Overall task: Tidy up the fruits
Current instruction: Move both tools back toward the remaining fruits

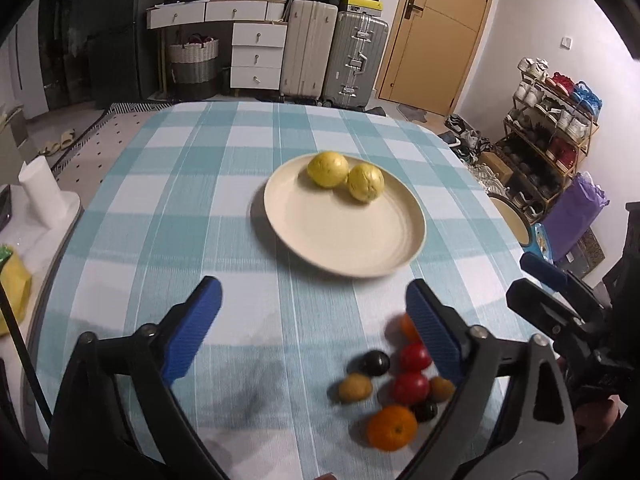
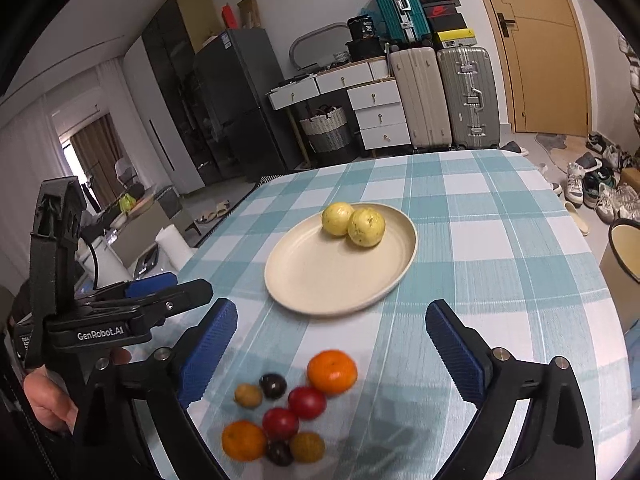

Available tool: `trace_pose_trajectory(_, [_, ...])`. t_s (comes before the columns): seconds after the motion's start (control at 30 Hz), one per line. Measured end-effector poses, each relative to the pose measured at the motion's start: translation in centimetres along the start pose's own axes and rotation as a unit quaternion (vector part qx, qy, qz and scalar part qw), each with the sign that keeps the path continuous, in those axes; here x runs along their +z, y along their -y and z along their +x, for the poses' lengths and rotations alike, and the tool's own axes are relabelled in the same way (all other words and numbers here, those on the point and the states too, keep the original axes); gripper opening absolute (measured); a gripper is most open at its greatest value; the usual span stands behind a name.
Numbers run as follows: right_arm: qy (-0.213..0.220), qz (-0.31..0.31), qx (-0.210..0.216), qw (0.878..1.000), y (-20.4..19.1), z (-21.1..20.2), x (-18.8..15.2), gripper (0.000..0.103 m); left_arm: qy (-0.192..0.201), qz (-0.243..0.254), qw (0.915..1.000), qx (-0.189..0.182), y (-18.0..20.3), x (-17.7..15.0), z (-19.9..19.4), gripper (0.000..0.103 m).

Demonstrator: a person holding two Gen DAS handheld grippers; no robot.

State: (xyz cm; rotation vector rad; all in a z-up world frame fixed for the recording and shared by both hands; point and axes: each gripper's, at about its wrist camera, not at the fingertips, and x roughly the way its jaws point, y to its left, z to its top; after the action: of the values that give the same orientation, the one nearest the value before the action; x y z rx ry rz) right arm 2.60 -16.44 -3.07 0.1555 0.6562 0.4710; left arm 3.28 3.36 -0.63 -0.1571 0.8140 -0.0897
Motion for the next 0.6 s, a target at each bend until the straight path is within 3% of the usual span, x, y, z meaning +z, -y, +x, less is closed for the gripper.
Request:
trace_pose_trajectory(0.17, [0.013, -0.015, -0.003, 1.000, -0.6, -1.5, -1.1, 0.102, 0.008, 0.004, 1.0000, -0.003, 0.1, -1.8, -1.4, 0.102])
trace_pose_trajectory(0.4, [0.029, -0.021, -0.001, 0.999, -0.7, -2.6, -2.4, 0.103, -0.021, 0.032, 0.9990, -0.024, 1.1, -3.5, -0.9, 0.102])
trace_pose_trajectory(0.6, [0.014, -0.017, -0.003, 1.000, -0.5, -2.2, -2.7, 0.103, -0.043, 0.044, 0.9970, -0.046, 1.7, -5.6, -0.4, 0.102])
